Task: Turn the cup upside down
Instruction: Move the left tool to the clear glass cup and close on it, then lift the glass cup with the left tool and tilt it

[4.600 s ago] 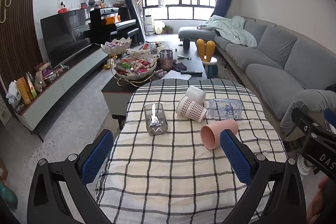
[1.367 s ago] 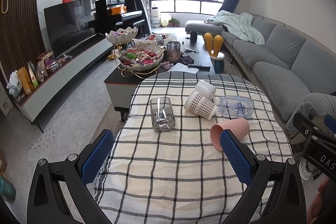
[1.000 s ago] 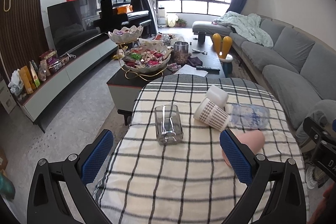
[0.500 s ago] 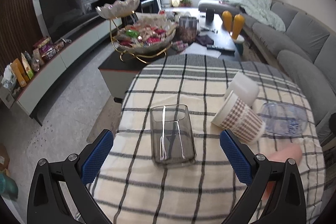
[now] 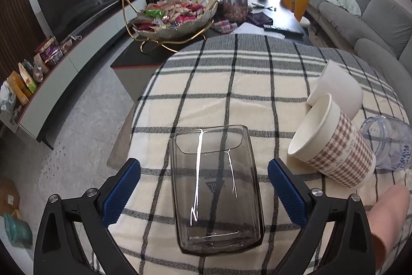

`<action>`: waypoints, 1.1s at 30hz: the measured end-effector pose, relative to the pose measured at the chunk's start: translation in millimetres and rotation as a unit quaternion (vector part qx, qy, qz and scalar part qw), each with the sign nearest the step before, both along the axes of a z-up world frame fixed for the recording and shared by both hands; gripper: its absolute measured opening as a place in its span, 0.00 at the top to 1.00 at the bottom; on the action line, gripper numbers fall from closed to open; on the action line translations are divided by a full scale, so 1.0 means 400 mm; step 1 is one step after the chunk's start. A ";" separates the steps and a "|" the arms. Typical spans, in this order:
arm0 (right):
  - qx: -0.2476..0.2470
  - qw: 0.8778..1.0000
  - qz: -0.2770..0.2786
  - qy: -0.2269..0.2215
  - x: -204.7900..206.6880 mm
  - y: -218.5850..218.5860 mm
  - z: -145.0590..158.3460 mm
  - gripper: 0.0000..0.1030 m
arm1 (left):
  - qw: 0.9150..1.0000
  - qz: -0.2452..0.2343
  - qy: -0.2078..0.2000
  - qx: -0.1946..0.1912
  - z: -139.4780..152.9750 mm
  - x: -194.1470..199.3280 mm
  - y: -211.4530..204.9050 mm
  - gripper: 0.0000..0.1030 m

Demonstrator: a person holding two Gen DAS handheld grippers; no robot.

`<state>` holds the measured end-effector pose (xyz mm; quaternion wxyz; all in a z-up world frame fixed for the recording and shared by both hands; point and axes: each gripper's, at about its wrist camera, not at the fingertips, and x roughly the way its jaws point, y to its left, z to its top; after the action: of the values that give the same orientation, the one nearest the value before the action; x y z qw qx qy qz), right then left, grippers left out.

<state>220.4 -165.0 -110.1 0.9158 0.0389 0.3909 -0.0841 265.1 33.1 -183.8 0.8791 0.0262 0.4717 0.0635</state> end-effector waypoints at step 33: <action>-0.005 0.999 -0.030 0.019 -0.244 -0.119 0.042 0.00 | 0.995 -0.081 0.038 -0.045 0.096 -0.286 -0.131 0.34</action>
<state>122.7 -212.6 -93.4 0.9056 0.0443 0.4059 -0.1147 150.5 -19.3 -145.3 0.8629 0.0265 0.5038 -0.0301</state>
